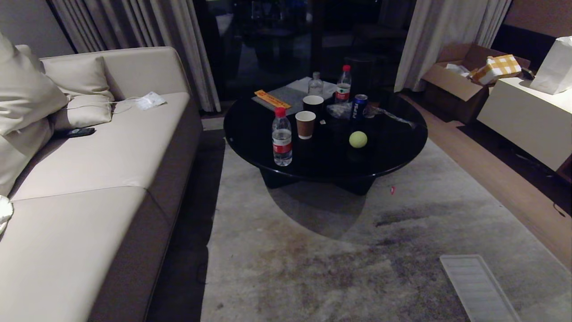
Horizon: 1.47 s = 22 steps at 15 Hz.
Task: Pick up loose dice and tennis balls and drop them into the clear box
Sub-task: Pick up the ball on the table
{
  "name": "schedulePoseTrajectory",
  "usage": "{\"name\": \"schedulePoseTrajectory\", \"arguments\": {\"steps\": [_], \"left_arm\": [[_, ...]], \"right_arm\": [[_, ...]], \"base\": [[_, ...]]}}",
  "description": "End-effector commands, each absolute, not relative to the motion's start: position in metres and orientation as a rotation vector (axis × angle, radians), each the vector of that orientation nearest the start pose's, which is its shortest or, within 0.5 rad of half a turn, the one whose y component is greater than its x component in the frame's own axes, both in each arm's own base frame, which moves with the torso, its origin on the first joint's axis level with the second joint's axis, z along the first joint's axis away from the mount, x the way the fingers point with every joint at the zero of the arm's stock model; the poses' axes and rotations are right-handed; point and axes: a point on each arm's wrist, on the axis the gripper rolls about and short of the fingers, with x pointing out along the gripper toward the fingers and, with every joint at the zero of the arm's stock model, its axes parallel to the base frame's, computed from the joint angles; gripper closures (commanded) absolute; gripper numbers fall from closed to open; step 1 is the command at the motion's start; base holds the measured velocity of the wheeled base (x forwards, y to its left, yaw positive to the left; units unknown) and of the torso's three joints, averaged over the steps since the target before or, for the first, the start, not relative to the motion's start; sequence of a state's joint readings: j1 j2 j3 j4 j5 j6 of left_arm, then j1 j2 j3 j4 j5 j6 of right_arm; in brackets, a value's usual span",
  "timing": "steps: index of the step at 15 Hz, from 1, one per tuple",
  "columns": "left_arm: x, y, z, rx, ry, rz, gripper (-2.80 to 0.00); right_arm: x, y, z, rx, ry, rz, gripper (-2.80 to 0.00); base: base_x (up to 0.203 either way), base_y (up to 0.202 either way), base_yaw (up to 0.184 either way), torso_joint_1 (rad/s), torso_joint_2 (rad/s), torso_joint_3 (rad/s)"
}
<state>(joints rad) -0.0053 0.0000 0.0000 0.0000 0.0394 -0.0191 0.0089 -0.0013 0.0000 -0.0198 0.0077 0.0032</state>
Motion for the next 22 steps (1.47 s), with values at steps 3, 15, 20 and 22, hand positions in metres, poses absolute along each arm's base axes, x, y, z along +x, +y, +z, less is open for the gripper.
{"name": "schedulePoseTrajectory", "arguments": {"steps": [3, 15, 20, 22], "left_arm": [[-0.0226, 0.001, 0.0751, -0.02, 0.003, 0.035, 0.0], [-0.0226, 0.001, 0.0751, -0.02, 0.003, 0.035, 0.0], [-0.0226, 0.001, 0.0751, -0.02, 0.003, 0.035, 0.0], [-0.0226, 0.001, 0.0751, -0.02, 0.003, 0.036, 0.0]], "right_arm": [[-0.0222, 0.0, 0.0754, 0.004, -0.012, 0.018, 0.0], [-0.0222, 0.0, 0.0754, 0.005, -0.012, 0.017, 0.0], [-0.0222, 0.0, 0.0754, 0.003, -0.012, 0.017, 0.0], [-0.0222, 0.0, 0.0754, 0.003, -0.012, 0.017, 0.0]], "base": [[0.184, 0.0, 0.001, 0.003, 0.0, 0.001], [0.185, 0.0, -0.001, 0.002, 0.0, 0.003], [0.182, 0.0, 0.0, 0.003, 0.0, 0.002], [0.18, 0.0, -0.001, 0.005, 0.0, 0.0]]}}
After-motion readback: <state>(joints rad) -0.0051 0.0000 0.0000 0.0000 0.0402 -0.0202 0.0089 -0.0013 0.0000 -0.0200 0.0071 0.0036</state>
